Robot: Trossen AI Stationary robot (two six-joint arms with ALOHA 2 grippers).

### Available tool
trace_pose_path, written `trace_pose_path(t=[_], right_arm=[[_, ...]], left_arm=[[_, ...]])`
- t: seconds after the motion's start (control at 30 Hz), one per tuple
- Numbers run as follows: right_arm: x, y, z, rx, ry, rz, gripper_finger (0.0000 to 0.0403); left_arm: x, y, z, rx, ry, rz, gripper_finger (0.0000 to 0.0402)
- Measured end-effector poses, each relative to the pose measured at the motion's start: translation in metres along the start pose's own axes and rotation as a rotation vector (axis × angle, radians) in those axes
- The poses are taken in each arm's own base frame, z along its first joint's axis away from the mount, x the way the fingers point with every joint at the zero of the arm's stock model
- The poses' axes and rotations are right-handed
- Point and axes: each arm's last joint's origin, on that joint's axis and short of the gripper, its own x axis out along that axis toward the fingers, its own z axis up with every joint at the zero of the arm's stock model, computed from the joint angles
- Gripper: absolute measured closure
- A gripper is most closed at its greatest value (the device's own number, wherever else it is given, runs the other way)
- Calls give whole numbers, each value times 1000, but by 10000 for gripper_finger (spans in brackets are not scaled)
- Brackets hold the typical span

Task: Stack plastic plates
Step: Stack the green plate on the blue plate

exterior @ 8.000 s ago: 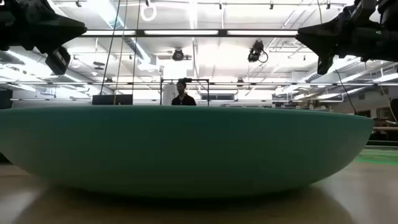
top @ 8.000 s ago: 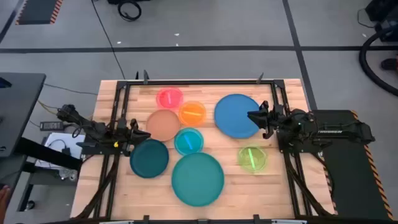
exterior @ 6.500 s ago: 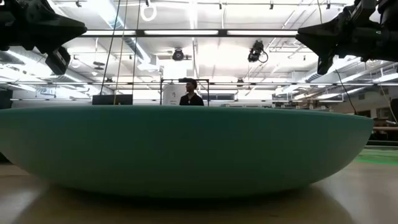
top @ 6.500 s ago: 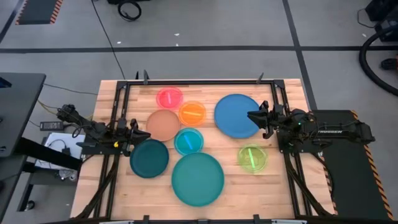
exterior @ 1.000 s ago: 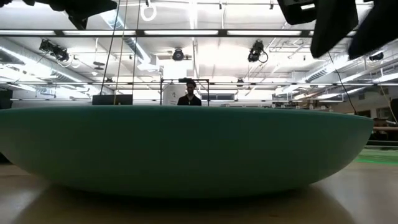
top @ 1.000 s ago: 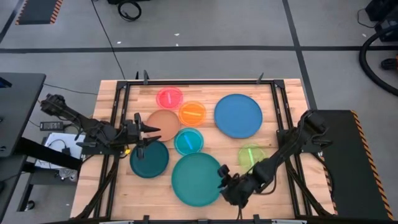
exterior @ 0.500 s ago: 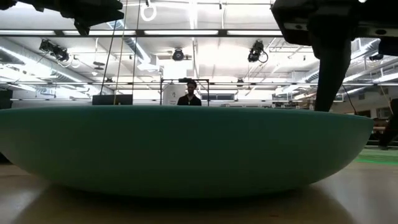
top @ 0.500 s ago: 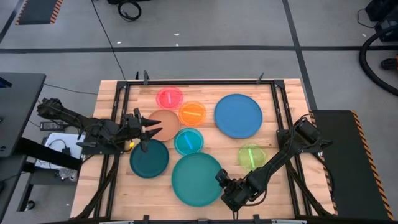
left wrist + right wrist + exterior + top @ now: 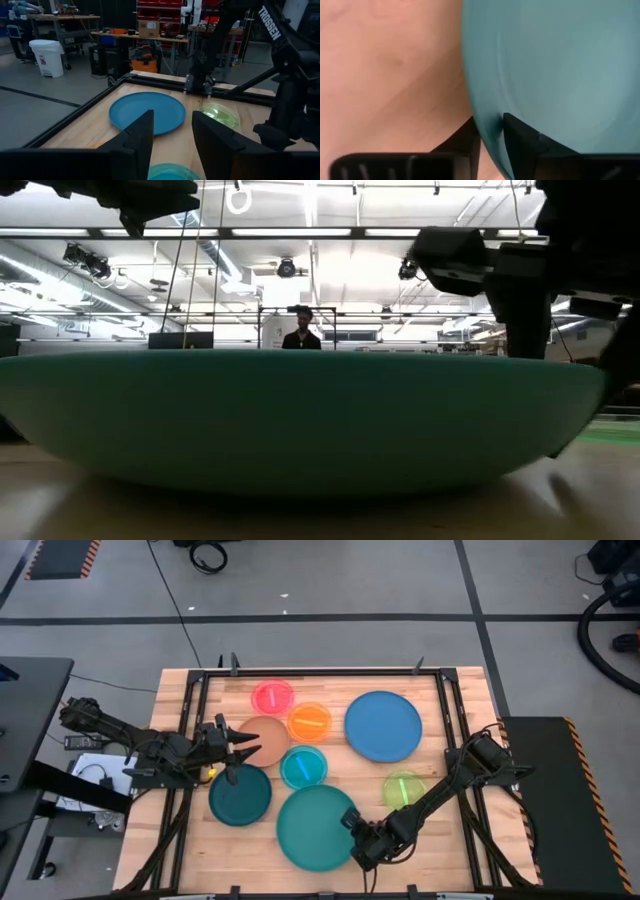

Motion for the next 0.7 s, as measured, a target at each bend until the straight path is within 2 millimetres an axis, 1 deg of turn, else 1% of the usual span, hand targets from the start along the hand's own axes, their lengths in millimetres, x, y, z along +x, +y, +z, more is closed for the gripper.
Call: trace_pose_path(t=[0.13,0.23,0.37,0.5,0.6,0.7], right_arm=[[-4,-3,1,-34,-4,-21,362],[-8,-5,2,-70,19,-52,380],[-20,-11,7,-99,-1,-72,380],[-43,-22,11,-83,-31,-115,372],[-60,-36,4,-41,-1,-186,373],[-73,-53,-10,74,62,-242,375]], left_arm=[[1,0,-1,6,3,0,259],[1,0,0,9,2,0,259],[1,0,0,21,1,0,259],[1,0,0,43,1,0,259],[1,0,0,41,-3,0,259],[1,0,0,41,-1,0,259]])
